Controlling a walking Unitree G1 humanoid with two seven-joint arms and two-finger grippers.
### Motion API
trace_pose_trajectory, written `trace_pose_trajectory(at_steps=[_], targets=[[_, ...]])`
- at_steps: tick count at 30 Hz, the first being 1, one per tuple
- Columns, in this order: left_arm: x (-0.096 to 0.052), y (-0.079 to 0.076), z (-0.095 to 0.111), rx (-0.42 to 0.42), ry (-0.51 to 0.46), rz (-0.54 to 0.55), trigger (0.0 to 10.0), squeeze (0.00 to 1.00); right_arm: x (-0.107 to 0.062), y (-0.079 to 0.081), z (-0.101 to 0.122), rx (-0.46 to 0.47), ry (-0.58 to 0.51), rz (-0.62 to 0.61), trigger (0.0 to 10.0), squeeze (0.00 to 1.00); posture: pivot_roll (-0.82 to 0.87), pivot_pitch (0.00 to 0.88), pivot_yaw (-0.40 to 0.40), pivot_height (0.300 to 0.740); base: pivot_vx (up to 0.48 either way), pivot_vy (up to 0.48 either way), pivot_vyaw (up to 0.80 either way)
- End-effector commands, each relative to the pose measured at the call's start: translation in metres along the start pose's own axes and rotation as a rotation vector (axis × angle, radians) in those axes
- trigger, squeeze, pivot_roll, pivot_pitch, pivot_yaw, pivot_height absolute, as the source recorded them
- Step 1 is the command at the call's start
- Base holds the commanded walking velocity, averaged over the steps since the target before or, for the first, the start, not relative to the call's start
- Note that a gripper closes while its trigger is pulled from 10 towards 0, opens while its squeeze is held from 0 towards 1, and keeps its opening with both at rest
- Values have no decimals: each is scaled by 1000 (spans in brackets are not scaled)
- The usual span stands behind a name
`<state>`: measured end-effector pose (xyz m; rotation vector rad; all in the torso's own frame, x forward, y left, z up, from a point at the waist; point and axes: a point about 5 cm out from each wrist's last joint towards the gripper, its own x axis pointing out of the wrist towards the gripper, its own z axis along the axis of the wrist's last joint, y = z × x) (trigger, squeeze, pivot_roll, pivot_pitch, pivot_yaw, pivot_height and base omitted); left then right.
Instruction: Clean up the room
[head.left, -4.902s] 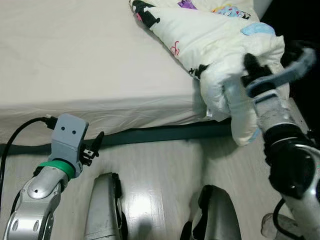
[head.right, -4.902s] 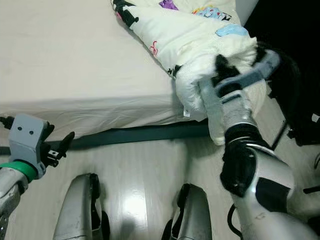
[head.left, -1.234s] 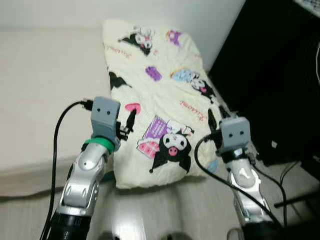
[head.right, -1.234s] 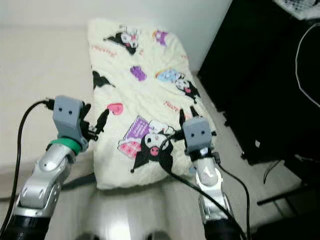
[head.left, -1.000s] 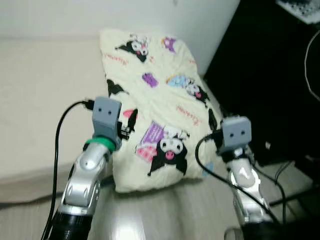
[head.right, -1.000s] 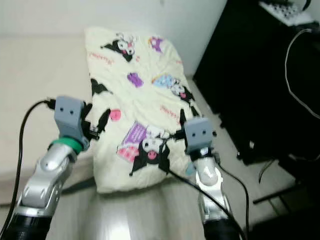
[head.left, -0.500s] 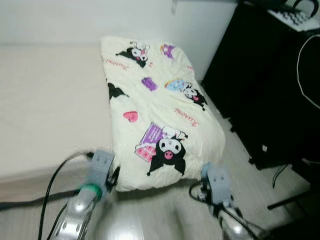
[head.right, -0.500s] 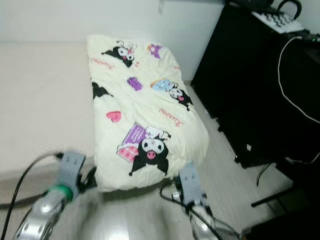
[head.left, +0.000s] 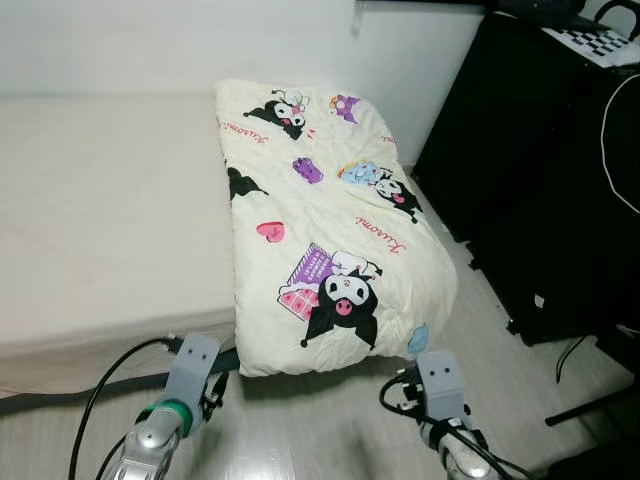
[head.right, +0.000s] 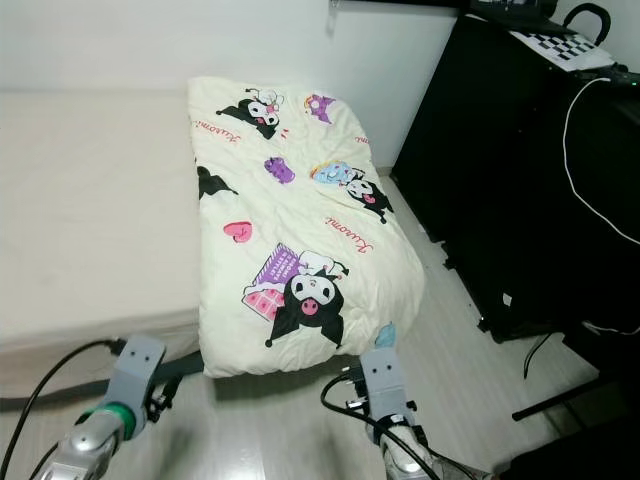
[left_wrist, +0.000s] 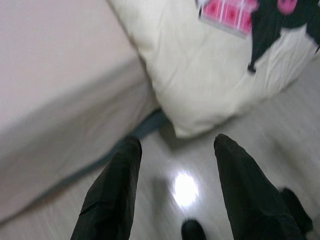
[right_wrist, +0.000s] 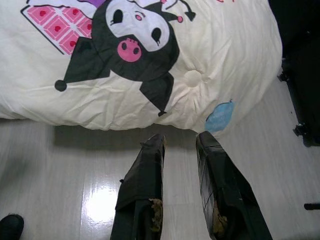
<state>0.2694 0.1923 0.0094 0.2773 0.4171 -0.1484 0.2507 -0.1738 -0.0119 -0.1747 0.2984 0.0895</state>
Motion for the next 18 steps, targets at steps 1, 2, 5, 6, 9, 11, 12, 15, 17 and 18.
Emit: trace_pose_trajectory(at_steps=[1,2,5,6,9,11,12,15,17,18], targets=[[0,-7,-8,0,21,-26,10000,0,-4,-3,-7,23,18,-15,10000,0,29,100,-58,740,0,0,0],[0,-7,-8,0,21,-26,10000,0,-4,-3,-7,23,18,-15,10000,0,29,100,-58,740,0,0,0],[2,-10,-4,7,2,-31,10000,0,-3,-1,-5,26,10,-17,10000,0,27,100,-59,740,0,0,0],[2,-10,-4,7,2,-31,10000,0,-3,-1,-5,26,10,-17,10000,0,27,100,-59,740,0,0,0],[3,-11,-4,7,-1,-31,10000,0,-2,1,-4,27,8,-16,10000,0,26,100,-58,740,0,0,0],[3,-11,-4,6,-2,-30,10000,0,-2,2,-4,28,7,-14,10000,0,26,100,-58,740,0,0,0],[4,-11,-5,6,-3,-29,10000,0,-2,2,-4,17,7,-12,10000,0,30,101,-60,740,0,0,0],[3,-12,-5,7,-5,-29,10000,0,-2,2,-5,15,10,-8,10000,0,30,101,-60,740,0,0,260],[3,-12,-6,8,-5,-29,10000,0,-2,1,-5,20,9,-8,10000,0,30,101,-60,740,0,0,781],[3,-12,-6,8,-6,-30,10000,0,-2,0,-5,19,7,-11,10000,0,30,101,-60,740,0,0,794]])
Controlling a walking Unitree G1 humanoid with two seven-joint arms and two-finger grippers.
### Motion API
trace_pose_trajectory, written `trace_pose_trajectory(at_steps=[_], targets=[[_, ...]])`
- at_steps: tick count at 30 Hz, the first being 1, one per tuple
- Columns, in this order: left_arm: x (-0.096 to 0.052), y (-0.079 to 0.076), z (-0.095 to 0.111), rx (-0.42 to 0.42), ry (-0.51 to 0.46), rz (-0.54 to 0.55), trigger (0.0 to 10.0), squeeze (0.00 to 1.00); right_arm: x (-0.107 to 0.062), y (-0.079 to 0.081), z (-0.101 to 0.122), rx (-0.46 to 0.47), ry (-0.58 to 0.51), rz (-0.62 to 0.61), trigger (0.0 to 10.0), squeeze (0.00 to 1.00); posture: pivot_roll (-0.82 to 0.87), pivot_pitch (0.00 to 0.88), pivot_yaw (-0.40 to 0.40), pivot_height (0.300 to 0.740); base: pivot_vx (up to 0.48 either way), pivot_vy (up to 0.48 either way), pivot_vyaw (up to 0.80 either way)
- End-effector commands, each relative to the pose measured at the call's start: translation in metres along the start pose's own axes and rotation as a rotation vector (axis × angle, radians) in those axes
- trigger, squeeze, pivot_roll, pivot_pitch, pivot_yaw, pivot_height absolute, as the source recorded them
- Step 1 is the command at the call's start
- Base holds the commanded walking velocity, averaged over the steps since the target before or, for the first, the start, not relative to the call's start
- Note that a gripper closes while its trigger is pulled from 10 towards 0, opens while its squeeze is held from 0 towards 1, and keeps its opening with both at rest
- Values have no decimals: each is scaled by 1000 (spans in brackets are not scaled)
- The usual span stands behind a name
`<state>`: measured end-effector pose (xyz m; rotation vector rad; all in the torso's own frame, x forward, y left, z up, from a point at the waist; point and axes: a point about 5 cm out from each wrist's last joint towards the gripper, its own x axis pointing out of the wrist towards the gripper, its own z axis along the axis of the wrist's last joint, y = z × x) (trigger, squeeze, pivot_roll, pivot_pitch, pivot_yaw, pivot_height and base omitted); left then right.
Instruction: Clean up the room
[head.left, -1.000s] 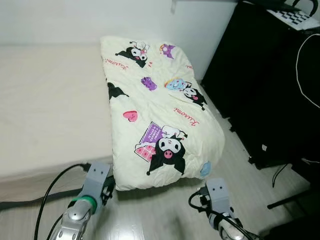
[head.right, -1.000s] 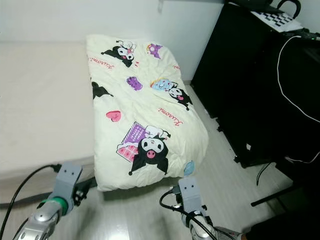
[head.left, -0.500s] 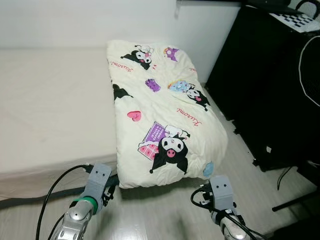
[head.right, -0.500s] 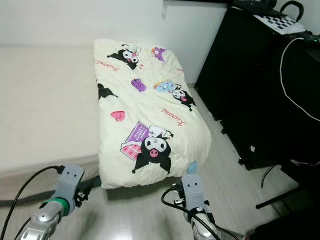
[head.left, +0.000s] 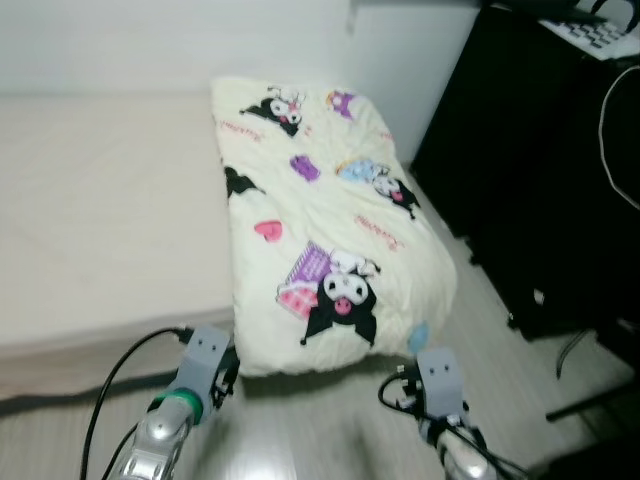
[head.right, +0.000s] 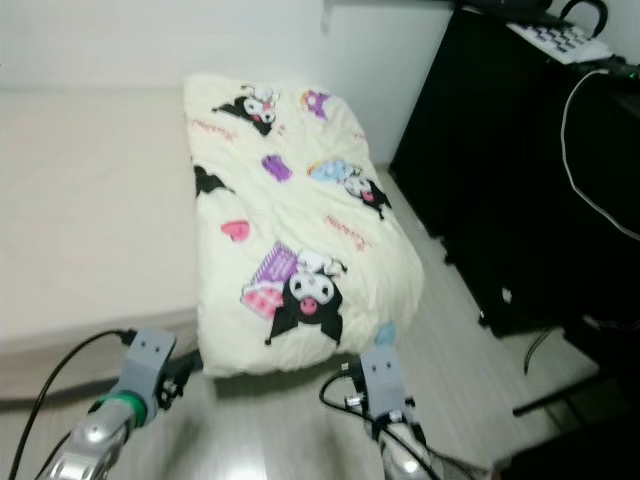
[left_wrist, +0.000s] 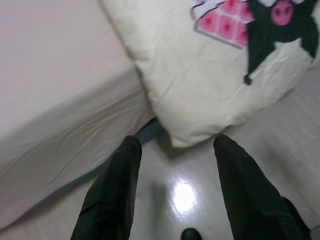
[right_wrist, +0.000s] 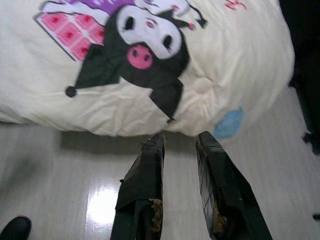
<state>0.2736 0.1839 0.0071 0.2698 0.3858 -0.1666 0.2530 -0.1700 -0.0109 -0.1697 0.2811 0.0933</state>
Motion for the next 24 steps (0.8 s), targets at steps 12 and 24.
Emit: trace_pose_trajectory(at_steps=[12,24], targets=[[-2,-5,-11,20,28,-28,10000,0,-3,-8,-9,41,36,-42,10000,0,36,96,-56,740,0,0,788],[-1,-5,-12,37,28,-42,10000,0,-1,-19,-6,19,27,-92,10000,0,32,93,-49,740,0,0,664]])
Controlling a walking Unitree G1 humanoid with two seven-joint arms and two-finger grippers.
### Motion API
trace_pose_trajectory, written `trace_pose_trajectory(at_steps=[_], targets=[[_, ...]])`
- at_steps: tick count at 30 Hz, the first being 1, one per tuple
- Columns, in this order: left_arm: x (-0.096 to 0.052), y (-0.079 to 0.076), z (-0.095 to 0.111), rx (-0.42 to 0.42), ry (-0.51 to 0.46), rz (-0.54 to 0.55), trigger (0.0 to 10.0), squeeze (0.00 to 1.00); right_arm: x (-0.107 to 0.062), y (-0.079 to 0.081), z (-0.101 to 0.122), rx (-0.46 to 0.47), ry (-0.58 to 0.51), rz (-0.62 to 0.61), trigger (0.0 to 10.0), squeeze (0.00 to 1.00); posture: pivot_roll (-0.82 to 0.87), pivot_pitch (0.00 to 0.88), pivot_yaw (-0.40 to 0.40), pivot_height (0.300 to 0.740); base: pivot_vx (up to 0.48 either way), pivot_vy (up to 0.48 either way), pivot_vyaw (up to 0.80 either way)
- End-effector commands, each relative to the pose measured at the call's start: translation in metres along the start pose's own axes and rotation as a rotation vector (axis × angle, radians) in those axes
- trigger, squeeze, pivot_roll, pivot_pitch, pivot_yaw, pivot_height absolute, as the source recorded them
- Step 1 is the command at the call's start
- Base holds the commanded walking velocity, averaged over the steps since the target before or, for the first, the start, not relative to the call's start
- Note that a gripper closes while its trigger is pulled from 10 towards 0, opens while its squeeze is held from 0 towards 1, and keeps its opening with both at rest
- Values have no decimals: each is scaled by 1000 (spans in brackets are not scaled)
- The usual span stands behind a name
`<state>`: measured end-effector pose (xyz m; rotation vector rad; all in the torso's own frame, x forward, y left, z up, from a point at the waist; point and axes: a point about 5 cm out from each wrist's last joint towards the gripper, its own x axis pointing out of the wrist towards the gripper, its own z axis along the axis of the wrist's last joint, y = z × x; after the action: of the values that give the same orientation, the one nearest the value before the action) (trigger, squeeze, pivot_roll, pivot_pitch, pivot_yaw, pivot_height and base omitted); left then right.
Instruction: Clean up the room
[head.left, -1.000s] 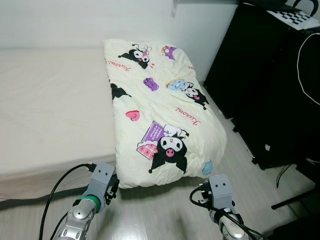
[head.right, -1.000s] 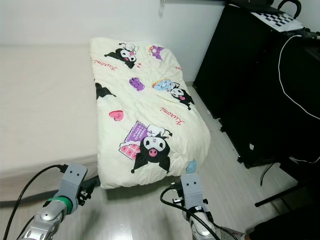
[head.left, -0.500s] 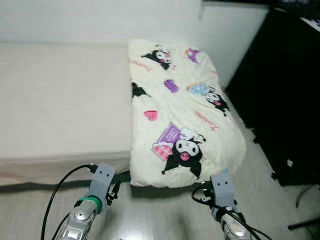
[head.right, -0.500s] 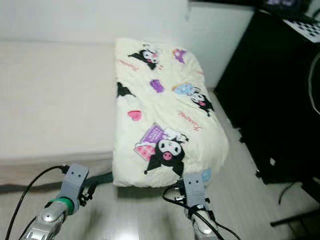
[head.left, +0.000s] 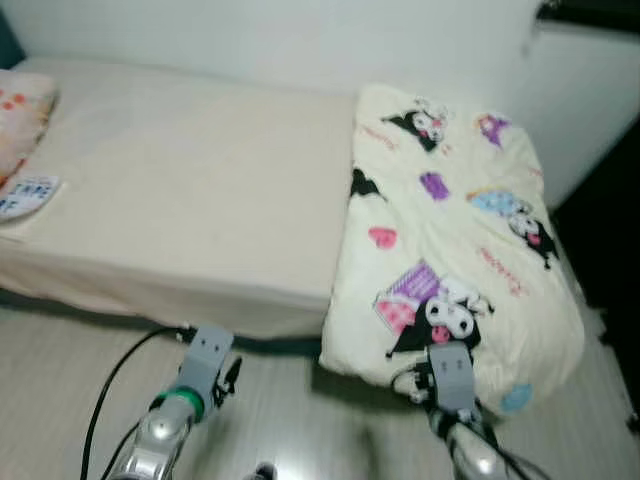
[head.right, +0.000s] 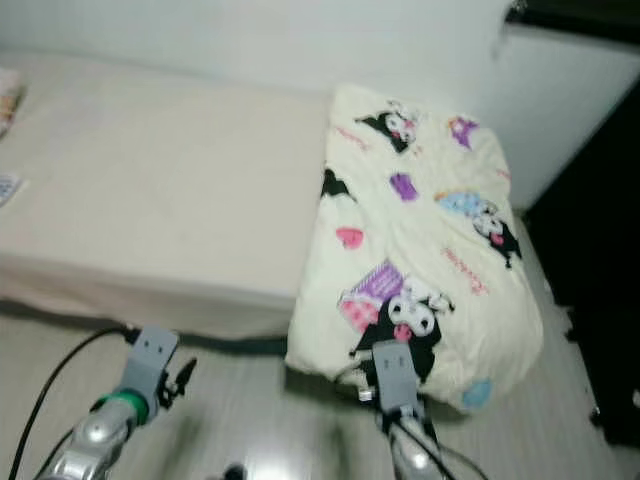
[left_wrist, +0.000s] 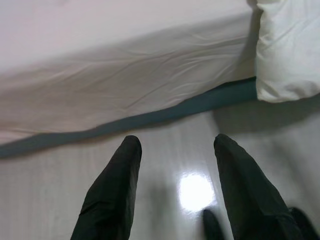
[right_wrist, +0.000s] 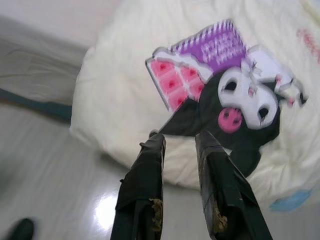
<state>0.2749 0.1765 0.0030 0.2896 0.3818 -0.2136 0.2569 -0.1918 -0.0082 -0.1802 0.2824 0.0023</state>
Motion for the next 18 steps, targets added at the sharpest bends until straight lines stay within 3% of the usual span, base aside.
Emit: trace_pose_trajectory(at_steps=[1,18], targets=[[-5,2,-11,8,35,-2,10000,0,-3,3,-6,15,19,-1,10000,0,32,93,-49,740,0,0,719],[-4,2,-11,14,32,-5,10000,0,-5,10,-8,18,24,22,10000,0,30,100,-46,740,0,0,710]])
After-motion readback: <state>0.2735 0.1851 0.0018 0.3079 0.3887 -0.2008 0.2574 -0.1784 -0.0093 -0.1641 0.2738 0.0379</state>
